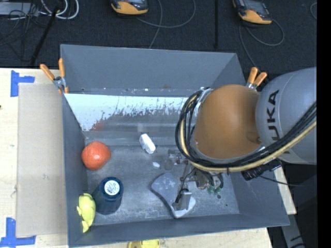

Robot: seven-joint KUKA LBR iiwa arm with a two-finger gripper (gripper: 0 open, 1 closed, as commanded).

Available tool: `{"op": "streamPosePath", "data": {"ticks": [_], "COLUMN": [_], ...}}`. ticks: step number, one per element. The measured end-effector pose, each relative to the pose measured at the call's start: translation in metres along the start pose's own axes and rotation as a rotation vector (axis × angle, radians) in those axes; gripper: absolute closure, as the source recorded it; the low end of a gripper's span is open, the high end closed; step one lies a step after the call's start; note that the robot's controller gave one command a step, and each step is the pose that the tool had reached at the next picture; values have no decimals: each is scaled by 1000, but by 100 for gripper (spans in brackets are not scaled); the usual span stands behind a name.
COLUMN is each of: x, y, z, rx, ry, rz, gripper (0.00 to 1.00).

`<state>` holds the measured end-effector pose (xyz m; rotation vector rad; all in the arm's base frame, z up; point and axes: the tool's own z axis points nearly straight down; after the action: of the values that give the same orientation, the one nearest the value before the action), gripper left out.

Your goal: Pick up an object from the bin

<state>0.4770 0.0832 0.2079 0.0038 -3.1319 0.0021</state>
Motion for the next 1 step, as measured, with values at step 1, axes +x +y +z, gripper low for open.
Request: {"op": "streamPosePath", "data": {"ticks": [1], "x": [-2], "y": [0], "z": [-4], "rx": [-1], "ry": [-8], "rz": [4], "gripper": [0]}}
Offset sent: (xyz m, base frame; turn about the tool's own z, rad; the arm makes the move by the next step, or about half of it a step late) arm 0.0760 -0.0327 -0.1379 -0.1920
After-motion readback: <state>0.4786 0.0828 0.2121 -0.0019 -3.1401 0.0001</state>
